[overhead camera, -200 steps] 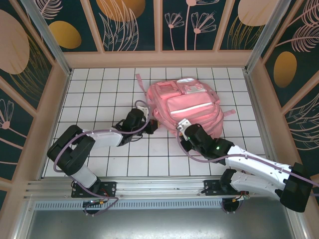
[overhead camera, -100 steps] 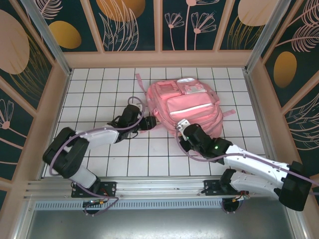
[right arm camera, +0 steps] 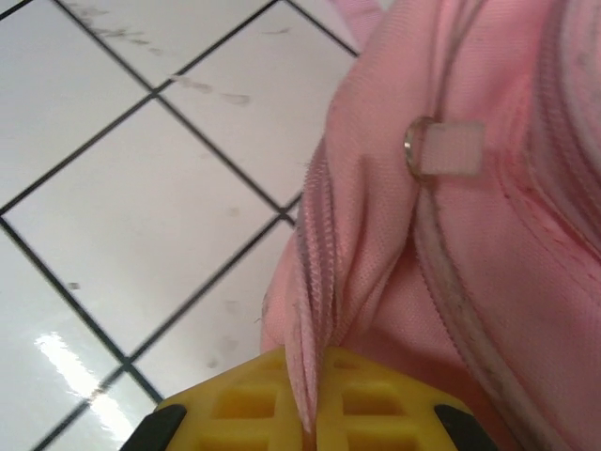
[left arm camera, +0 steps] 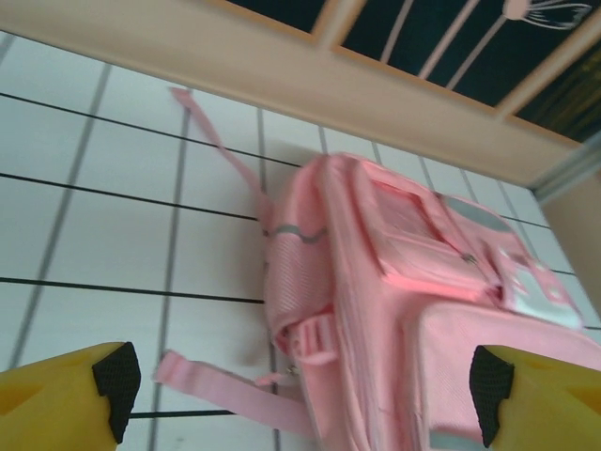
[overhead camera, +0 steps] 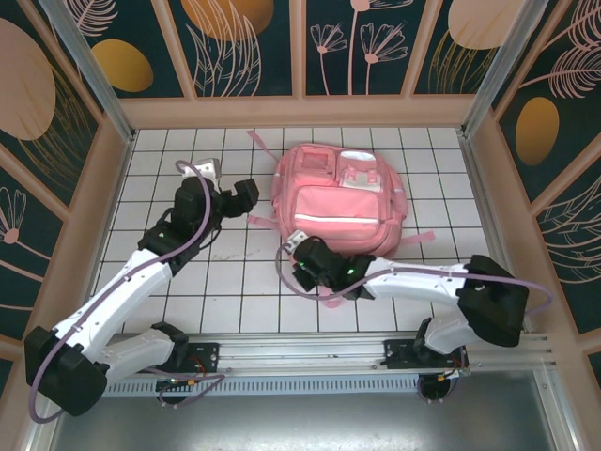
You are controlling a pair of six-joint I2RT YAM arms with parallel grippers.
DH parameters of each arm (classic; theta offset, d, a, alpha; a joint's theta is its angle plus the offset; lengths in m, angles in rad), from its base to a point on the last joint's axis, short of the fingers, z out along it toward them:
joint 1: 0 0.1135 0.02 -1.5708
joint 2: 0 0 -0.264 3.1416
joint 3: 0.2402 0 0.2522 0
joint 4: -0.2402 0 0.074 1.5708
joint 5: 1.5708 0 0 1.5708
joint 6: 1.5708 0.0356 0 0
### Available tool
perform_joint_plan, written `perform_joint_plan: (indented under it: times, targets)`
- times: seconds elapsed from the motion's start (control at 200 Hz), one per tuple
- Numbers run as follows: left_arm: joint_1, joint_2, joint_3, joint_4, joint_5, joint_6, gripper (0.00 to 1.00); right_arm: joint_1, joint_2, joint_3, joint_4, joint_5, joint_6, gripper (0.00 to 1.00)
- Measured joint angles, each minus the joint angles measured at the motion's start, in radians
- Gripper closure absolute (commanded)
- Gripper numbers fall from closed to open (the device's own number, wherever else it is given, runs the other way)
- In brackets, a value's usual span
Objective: Pack the student bag
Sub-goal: Move the student bag to the center of the table.
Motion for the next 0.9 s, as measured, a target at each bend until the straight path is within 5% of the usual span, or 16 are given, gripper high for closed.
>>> perform_joint_plan:
  times: [0.395,0.661,0.896]
  targets:
    - [0.038,-0.015,0.0,-0.075,-0.025,0.047,0.03,0.298,0.061,0.007,-0.023,0.05,0.232,1.0]
    - [0.038,-0.023,-0.001,-0.075,-0.019,0.049,0.02,0.29,0.054,-0.007,-0.034,0.081,0.271,1.0]
    - [0.038,-0.023,-0.016,-0.072,-0.005,0.045,0.01,0.161,-0.044,-0.071,-0.064,0.077,0.232,1.0]
